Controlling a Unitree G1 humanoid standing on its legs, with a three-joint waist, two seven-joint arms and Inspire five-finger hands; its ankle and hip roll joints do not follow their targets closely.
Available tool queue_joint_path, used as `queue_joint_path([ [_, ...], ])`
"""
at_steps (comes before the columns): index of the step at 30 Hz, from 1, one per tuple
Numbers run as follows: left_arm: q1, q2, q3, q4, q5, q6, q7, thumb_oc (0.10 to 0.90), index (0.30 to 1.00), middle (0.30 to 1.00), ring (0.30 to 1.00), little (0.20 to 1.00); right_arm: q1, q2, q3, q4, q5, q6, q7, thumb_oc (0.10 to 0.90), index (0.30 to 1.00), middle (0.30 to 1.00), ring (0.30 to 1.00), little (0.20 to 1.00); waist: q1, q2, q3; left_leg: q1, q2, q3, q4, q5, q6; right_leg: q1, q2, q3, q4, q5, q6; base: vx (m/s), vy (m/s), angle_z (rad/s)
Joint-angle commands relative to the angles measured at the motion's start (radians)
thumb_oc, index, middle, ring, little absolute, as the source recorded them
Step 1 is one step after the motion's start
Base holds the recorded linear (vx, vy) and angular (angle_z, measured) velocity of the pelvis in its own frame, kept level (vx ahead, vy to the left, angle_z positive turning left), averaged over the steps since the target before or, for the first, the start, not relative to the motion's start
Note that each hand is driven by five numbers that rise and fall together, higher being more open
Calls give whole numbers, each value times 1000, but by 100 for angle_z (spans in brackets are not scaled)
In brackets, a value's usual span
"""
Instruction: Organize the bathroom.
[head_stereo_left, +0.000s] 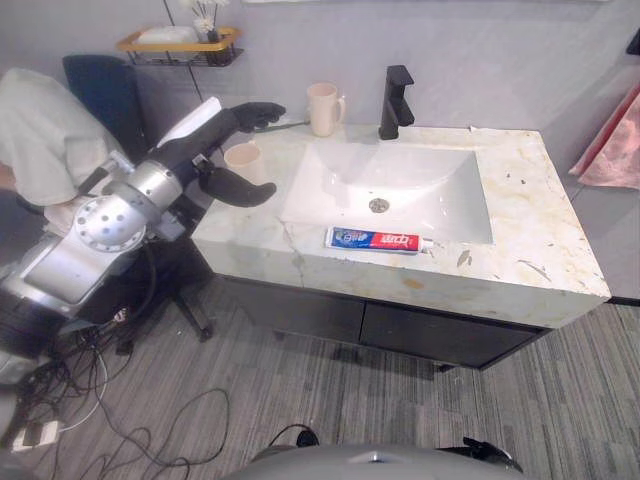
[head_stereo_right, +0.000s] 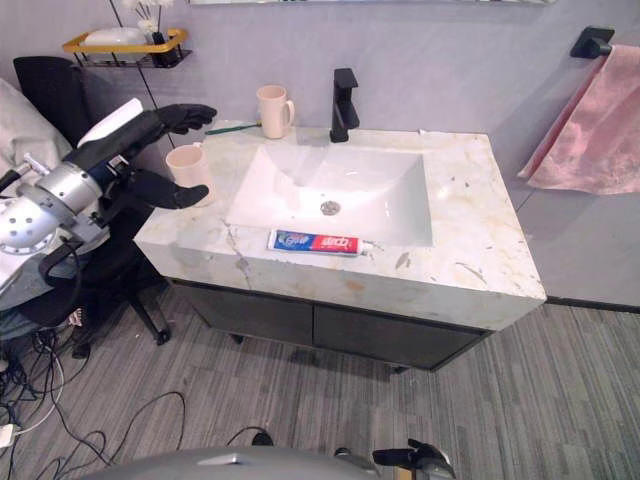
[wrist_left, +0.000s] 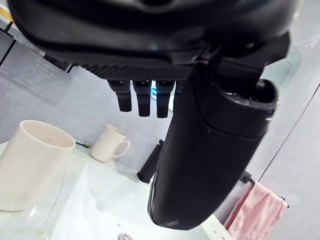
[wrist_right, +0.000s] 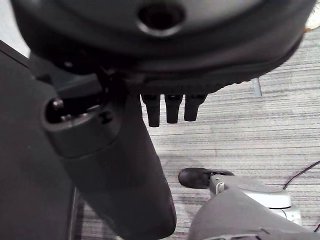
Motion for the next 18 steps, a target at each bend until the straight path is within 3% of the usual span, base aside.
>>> queue_joint_path([
  [1, -241, 26, 82, 51, -59, -50, 30, 800, 900, 900, 900, 900, -54, -51, 17, 23, -30, -4, -16, 800, 900, 900, 900, 900, -6, 21, -22, 25, -64, 22, 1, -76, 15, -12, 27, -81, 49, -50, 18, 0, 0, 0],
  [10, -263, -55, 17, 34, -88, -33, -13, 800, 900, 900, 900, 900, -75, -37, 32, 45, -26, -1, -12, 800, 900, 900, 900, 900, -15, 28, -24, 35, -63, 27, 1, -82, 16, -12, 29, -77, 50, -51, 17, 1, -4, 0],
  [18, -273, -160, -68, 93, -6, 42, -27, 800, 900, 900, 900, 900, -67, -22, 54, 28, -26, 31, -29, 800, 900, 900, 900, 900, -53, 24, -23, 45, -57, 45, 1, -89, 17, -12, 40, -49, 39, -48, 13, 6, -43, -3],
])
